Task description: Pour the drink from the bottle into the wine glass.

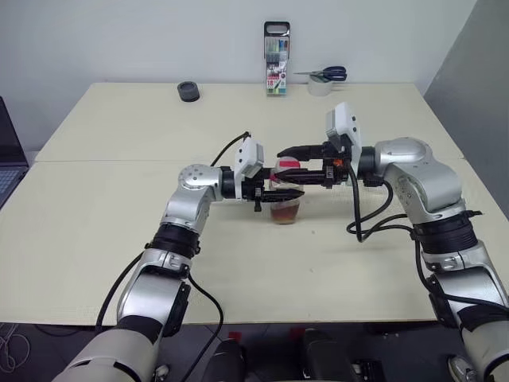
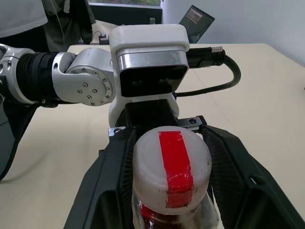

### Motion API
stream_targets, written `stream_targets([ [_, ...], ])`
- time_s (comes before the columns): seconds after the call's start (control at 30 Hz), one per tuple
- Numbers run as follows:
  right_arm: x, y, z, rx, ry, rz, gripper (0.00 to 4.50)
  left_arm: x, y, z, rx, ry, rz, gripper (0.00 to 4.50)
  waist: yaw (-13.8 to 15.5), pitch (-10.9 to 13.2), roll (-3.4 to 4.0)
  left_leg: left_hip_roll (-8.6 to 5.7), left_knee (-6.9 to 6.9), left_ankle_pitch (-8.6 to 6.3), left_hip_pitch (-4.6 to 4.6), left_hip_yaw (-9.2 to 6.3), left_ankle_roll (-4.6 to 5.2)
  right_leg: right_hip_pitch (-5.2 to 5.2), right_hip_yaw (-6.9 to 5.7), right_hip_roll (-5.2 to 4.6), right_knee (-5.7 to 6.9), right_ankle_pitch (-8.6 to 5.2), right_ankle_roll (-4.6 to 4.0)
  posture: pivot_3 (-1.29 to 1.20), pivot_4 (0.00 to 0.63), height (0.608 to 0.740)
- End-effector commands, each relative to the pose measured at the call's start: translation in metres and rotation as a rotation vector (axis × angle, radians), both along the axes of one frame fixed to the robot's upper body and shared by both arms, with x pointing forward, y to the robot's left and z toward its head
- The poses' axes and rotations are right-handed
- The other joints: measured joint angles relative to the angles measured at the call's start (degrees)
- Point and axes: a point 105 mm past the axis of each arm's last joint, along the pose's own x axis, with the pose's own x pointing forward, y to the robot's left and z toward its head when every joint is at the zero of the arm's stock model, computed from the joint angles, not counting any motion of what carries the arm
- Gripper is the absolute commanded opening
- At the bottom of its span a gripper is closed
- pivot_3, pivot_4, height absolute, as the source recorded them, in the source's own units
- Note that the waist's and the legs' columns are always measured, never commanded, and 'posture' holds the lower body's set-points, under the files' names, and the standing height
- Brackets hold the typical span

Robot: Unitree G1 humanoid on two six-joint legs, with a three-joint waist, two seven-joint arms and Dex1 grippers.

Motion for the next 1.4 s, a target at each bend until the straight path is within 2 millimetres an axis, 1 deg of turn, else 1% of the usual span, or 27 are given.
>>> stream_targets([
  [0.03,-0.004,-0.014,0.025,0.084,-0.093,-0.093,3.25,0.005,0.004,0.019,-0.058,-0.036,0.041,1.77,0.2,0.0,0.0,-0.02,0.01,0.01,-0.02,0.0,-0.01,-0.01,0.0,-0.04,0.0,0.0,0.0,0.0,0.15,0.74],
  [0.1,-0.009,-0.019,0.031,0.106,-0.112,-0.143,3.99,0.006,0.004,0.019,-0.065,-0.03,0.05,1.77,0.33,0.0,0.0,-0.03,0.03,0.01,-0.07,-0.03,-0.01,-0.01,0.0,-0.09,0.0,0.0,0.0,0.0,0.15,0.74],
  [0.13,-0.016,-0.022,0.032,0.115,-0.121,-0.169,4.32,0.006,0.003,0.019,-0.066,-0.027,0.056,1.77,0.35,0.0,0.0,-0.03,0.04,0.01,-0.08,-0.04,-0.01,-0.02,-0.01,-0.1,-0.01,0.0,0.0,0.0,0.15,0.74],
  [0.2,-0.027,-0.026,0.029,0.134,-0.13,-0.244,4.35,0.007,0.003,0.018,-0.067,-0.025,0.06,1.77,0.43,0.0,0.0,-0.03,0.04,0.01,-0.09,-0.05,-0.01,-0.01,-0.01,-0.09,-0.01,0.0,0.0,0.0,0.15,0.74],
  [0.27,-0.037,-0.023,0.021,0.15,-0.141,-0.341,4.35,0.007,0.002,0.017,-0.066,-0.026,0.062,1.77,0.51,0.0,0.0,-0.03,0.02,0.01,-0.1,-0.1,-0.01,-0.01,-0.04,-0.09,-0.02,0.0,0.0,0.0,0.15,0.74],
  [0.33,-0.037,-0.019,0.016,0.209,-0.123,-0.473,4.35,0.009,0.0,0.019,-0.071,-0.029,0.063,1.77,0.49,0.0,0.0,-0.03,0.0,0.02,-0.1,-0.09,-0.03,-0.02,-0.02,-0.07,-0.01,0.0,0.0,0.0,0.15,0.74],
  [0.4,-0.038,-0.011,0.011,0.241,-0.126,-0.56,4.35,0.009,-0.002,0.02,-0.077,-0.031,0.061,1.77,0.25,0.0,0.01,-0.02,0.03,0.03,-0.08,-0.02,-0.04,-0.03,0.04,-0.03,0.04,0.0,0.01,0.0,0.15,0.74],
  [0.5,-0.042,0.005,0.008,0.277,-0.135,-0.631,4.35,0.01,-0.005,0.022,-0.079,-0.032,0.055,1.77,0.23,-0.01,0.02,0.01,0.03,0.03,-0.02,-0.02,-0.04,-0.04,0.05,0.04,0.11,-0.01,0.01,0.0,0.15,0.74],
  [0.6,-0.04,0.017,0.007,0.324,-0.129,-0.701,4.35,0.01,-0.007,0.022,-0.077,-0.034,0.05,1.77,0.22,-0.01,0.02,0.04,0.02,0.04,0.01,-0.03,-0.06,-0.04,0.05,0.1,0.11,-0.01,0.01,0.0,0.15,0.74],
  [0.7,-0.035,0.021,0.006,0.337,-0.131,-0.75,4.35,0.011,-0.009,0.022,-0.075,-0.038,0.048,1.77,0.29,-0.01,0.02,0.0,0.03,0.07,-0.02,-0.02,-0.12,-0.04,0.04,0.05,0.08,-0.01,0.01,0.0,0.15,0.74],
  [0.87,-0.023,0.017,0.005,0.344,-0.154,-0.851,4.35,0.012,-0.013,0.022,-0.074,-0.046,0.049,1.77,0.32,-0.01,0.02,-0.02,0.02,0.07,-0.02,-0.02,-0.11,-0.03,0.04,0.04,0.06,-0.01,0.01,0.0,0.15,0.74],
  [1.13,-0.018,0.015,0.006,0.411,-0.15,-0.925,4.35,0.012,-0.013,0.019,-0.07,-0.049,0.051,1.77,0.25,-0.01,0.02,0.01,0.0,0.04,0.0,-0.02,-0.08,-0.03,0.04,0.06,0.08,-0.01,0.01,0.0,0.15,0.74],
  [1.23,-0.018,0.016,0.007,0.429,-0.15,-0.935,3.78,0.012,-0.013,0.018,-0.068,-0.048,0.053,1.77,0.25,-0.01,0.02,0.0,0.0,0.04,-0.01,-0.02,-0.06,-0.03,0.04,0.06,0.08,-0.01,0.01,0.0,0.15,0.74],
  [1.27,-0.018,0.017,0.007,0.431,-0.149,-0.936,3.5,0.012,-0.013,0.018,-0.067,-0.048,0.054,1.77,0.24,-0.01,0.03,0.0,0.0,0.04,-0.01,-0.02,-0.06,-0.03,0.04,0.06,0.08,-0.01,0.01,0.0,0.15,0.74],
  [1.4,-0.019,0.019,0.004,0.428,-0.143,-0.932,2.04,0.012,-0.013,0.018,-0.067,-0.046,0.056,1.77,0.22,-0.01,0.03,0.01,0.0,0.01,0.0,-0.02,-0.01,-0.03,0.03,0.07,0.08,-0.01,0.01,0.0,0.15,0.74],
])
